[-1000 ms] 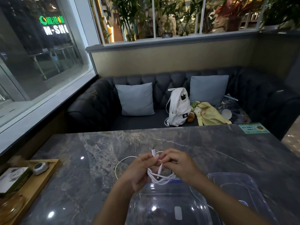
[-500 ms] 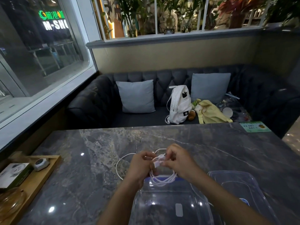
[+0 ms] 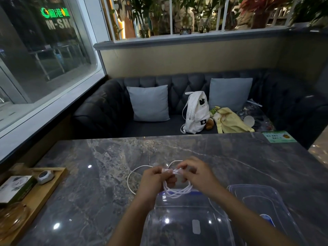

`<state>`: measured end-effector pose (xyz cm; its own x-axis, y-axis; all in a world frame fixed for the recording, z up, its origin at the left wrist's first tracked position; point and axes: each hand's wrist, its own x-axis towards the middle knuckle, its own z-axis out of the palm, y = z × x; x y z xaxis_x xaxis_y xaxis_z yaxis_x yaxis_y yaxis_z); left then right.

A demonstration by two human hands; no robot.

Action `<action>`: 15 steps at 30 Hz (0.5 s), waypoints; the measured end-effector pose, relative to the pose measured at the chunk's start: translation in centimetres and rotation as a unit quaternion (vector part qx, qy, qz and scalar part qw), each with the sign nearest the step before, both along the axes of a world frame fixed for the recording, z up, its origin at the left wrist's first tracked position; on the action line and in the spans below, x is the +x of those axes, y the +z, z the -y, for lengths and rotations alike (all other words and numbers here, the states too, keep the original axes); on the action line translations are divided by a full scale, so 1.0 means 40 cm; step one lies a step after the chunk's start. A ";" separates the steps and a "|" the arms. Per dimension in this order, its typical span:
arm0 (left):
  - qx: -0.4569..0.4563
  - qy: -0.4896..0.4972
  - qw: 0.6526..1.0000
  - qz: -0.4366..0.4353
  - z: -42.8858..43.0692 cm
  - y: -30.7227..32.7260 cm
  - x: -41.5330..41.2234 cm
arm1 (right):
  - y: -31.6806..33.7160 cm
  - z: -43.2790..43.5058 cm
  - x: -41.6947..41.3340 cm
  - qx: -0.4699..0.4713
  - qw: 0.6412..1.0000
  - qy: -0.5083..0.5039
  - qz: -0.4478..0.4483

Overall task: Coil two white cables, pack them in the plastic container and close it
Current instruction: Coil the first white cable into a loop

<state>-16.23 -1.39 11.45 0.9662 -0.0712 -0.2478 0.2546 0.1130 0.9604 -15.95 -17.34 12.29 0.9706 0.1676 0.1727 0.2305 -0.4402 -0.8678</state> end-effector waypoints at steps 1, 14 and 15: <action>-0.013 0.011 1.000 -0.015 -0.006 0.005 -0.001 | 0.003 0.005 -0.001 -0.009 1.000 0.027 0.001; 0.028 -0.067 0.977 -0.200 -0.055 -0.028 -0.013 | -0.021 0.018 -0.031 0.110 0.975 0.118 -0.155; 0.035 -0.070 0.979 -0.188 -0.060 -0.037 -0.011 | -0.033 0.015 -0.032 0.133 0.970 0.109 -0.169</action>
<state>-16.67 1.01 9.95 0.7882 -0.1661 -0.5925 0.5994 -0.0104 0.8003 -17.24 -17.94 10.99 0.9254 0.3694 -0.0842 -0.0251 -0.1620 -0.9865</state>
